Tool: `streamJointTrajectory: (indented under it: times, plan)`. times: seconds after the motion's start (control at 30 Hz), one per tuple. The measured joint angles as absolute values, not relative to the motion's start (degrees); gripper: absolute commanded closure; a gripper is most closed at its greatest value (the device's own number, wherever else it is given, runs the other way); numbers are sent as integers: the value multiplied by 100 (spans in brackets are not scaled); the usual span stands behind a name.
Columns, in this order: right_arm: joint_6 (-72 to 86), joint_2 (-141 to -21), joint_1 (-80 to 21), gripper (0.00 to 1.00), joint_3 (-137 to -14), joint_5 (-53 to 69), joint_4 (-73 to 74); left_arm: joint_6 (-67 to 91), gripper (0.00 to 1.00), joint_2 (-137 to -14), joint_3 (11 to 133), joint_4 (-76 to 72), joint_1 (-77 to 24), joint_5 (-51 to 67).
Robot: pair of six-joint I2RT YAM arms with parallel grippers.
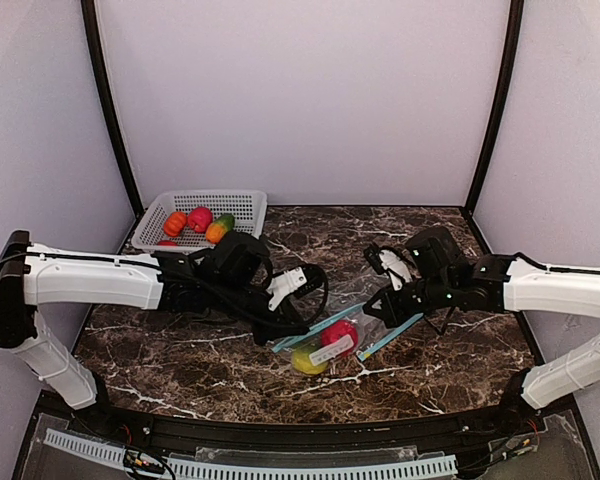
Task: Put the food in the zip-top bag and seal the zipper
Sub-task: Zip the zipper of the food storage bag.
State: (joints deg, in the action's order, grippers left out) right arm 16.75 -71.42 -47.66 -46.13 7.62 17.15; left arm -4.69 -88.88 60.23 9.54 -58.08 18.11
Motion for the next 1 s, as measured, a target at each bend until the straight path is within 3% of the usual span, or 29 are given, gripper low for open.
streamJointTrajectory:
  times: [0.7, 0.9, 1.0]
  plan:
    - [1855, -7133, -4661, 100, -4434, 808, 1616, -224, 99, -8608, 5677, 742, -5763, 1708]
    - [1706, -7065, -4519, 45, -4427, 1236, 1621, -163, 99, -8558, 5605, 913, -5745, 1959]
    - [1487, -6875, -4462, 29, -4440, 1619, 1638, -115, 99, -8558, 5605, 1007, -5741, 2217]
